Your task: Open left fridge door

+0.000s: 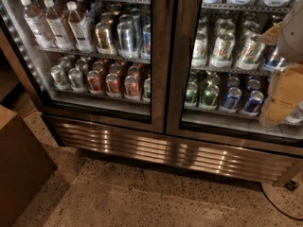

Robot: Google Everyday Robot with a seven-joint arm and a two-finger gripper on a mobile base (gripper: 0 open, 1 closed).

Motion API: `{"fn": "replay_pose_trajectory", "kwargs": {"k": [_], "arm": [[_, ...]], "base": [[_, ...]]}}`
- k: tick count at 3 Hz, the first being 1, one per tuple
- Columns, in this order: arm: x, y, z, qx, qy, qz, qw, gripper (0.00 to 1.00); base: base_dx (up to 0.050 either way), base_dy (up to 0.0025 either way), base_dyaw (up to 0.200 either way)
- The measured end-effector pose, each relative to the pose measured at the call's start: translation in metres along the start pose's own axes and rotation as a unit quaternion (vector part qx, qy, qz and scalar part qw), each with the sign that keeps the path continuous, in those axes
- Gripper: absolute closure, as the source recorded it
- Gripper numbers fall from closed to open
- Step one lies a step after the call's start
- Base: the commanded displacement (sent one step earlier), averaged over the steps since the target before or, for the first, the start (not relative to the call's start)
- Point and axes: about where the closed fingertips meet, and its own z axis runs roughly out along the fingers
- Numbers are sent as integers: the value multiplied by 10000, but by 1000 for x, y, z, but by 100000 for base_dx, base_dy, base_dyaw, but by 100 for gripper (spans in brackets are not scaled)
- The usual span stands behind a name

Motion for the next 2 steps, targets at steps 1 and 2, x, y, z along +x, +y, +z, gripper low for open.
{"fn": "replay_pose_trajectory", "kwargs": {"k": [1,2], "arm": [[0,0,0,0,0,0,10000,0],[0,0,0,1,-1,0,10000,0]], "base": [[4996,3,-58],[4998,1,-30]]}}
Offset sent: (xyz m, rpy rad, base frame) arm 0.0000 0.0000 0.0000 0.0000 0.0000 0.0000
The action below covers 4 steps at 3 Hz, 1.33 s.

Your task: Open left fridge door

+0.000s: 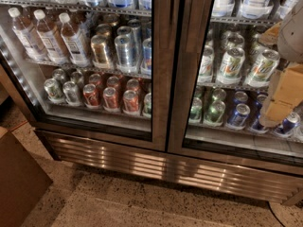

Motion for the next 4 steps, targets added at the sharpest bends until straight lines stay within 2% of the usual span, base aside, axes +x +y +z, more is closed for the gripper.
{"fn": "replay_pose_trajectory", "kwargs": {"k": [1,2,3,4], "arm": [[-1,0,-1,6,-33,-5,10000,0],[-1,1,22,-209,0,-25,9998,0],[3,4,60,-529,157,-34,9985,0],[3,4,60,-529,157,-34,9985,0]], "base": [[0,0,0],[0,0,0],[0,0,0],[0,0,0]]}}
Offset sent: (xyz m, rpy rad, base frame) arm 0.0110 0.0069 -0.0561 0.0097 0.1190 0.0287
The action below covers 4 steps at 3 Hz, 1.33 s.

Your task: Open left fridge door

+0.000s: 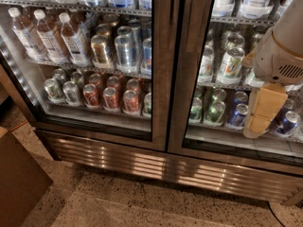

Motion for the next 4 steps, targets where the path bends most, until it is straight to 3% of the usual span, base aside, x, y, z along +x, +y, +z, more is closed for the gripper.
{"fn": "replay_pose_trajectory", "kwargs": {"k": [1,3,4], "arm": [[-10,2,6,-88,-23,-147,9999,0],[-57,31,22,-103,149,-771,9969,0],[-57,31,22,-102,149,-771,9969,0]], "base": [[0,0,0],[0,0,0],[0,0,0]]}}
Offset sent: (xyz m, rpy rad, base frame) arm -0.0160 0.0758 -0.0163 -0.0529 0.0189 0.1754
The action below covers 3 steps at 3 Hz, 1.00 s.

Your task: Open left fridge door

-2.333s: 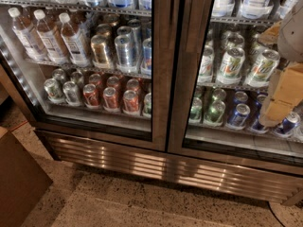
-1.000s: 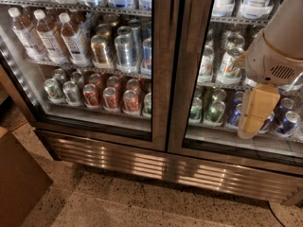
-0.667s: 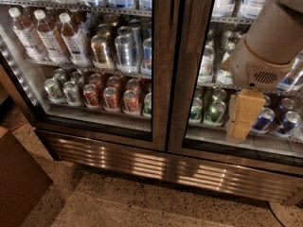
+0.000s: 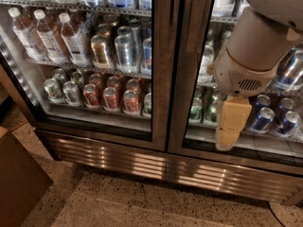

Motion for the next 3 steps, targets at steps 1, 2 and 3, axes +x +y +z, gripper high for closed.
{"fn": "replay_pose_trajectory", "kwargs": {"k": [1,2,3], "arm": [[-1,0,1,-130,-366,-134,9992,0],[4,-4,8,-465,-1366,-416,9887,0],[-15,-1,5,-524,-1796,-743,9795,0]], "base": [[0,0,0],[0,0,0],[0,0,0]]}}
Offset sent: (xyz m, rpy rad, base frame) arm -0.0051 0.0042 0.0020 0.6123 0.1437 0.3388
